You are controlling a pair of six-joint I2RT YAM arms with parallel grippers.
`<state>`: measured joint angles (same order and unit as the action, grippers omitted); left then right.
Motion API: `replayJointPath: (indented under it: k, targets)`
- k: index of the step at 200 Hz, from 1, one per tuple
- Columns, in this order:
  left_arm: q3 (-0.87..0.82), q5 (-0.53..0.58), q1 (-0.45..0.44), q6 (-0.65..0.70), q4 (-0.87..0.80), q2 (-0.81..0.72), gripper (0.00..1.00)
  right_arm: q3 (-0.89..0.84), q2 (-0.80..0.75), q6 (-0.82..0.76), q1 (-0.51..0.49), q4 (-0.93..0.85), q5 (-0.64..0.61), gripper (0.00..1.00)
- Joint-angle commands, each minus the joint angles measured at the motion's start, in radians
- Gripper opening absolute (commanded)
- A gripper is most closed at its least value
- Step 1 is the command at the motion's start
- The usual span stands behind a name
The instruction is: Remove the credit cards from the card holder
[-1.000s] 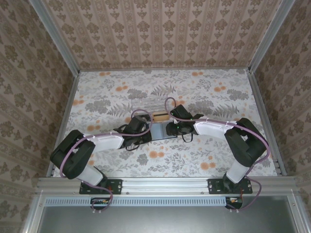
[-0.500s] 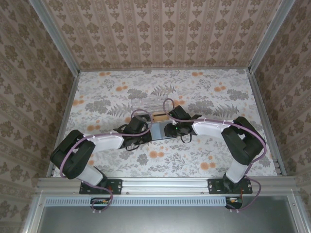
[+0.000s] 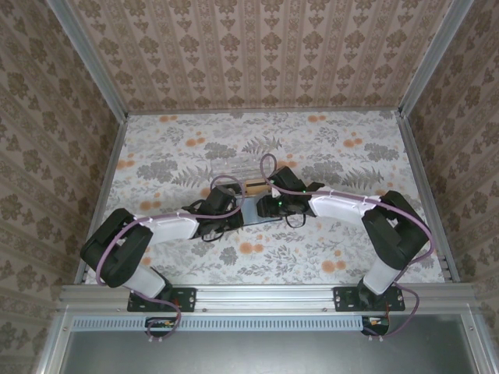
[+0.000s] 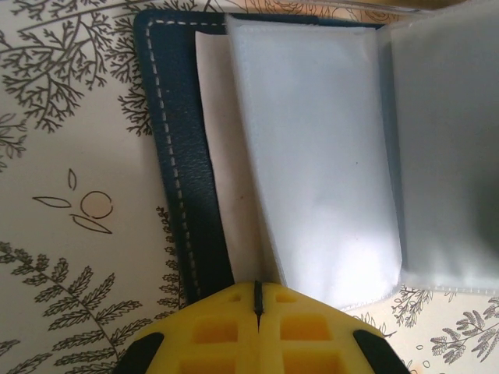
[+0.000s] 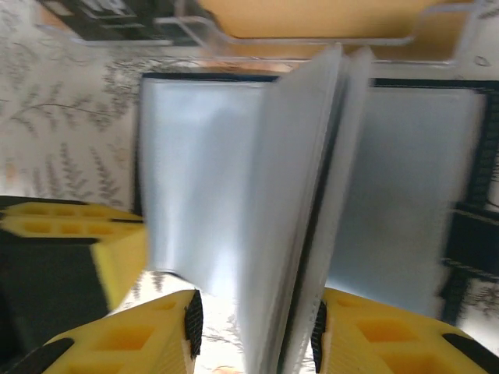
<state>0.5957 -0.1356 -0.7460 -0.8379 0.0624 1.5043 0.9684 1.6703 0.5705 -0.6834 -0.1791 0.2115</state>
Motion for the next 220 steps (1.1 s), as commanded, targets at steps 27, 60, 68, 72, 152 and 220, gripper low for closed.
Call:
replayJointPath:
  k: [27, 60, 68, 72, 152, 220]
  targets:
    - [-0.01, -0.004, -0.006, -0.008, 0.006, -0.014, 0.0, 0.037, -0.025, 0.046, -0.015, 0.047, 0.088, 0.44]
    - [-0.021, 0.01, 0.008, -0.003, -0.021, -0.054, 0.0, 0.043, -0.014, 0.055, -0.015, 0.063, 0.112, 0.44]
    - [-0.03, 0.011, 0.016, -0.002, -0.026, -0.073, 0.0, 0.04, -0.015, 0.057, -0.014, 0.068, 0.114, 0.44]
    - [-0.034, 0.011, 0.019, -0.003, -0.029, -0.082, 0.0, 0.037, -0.014, 0.058, -0.013, 0.077, 0.121, 0.44]
    - [-0.061, -0.002, 0.059, 0.019, -0.043, -0.147, 0.0, 0.045, 0.007, 0.044, -0.013, 0.024, 0.025, 0.43]
    - [-0.035, -0.037, 0.059, 0.028, 0.009, -0.109, 0.0, 0.013, -0.007, -0.001, -0.008, -0.031, -0.092, 0.41]
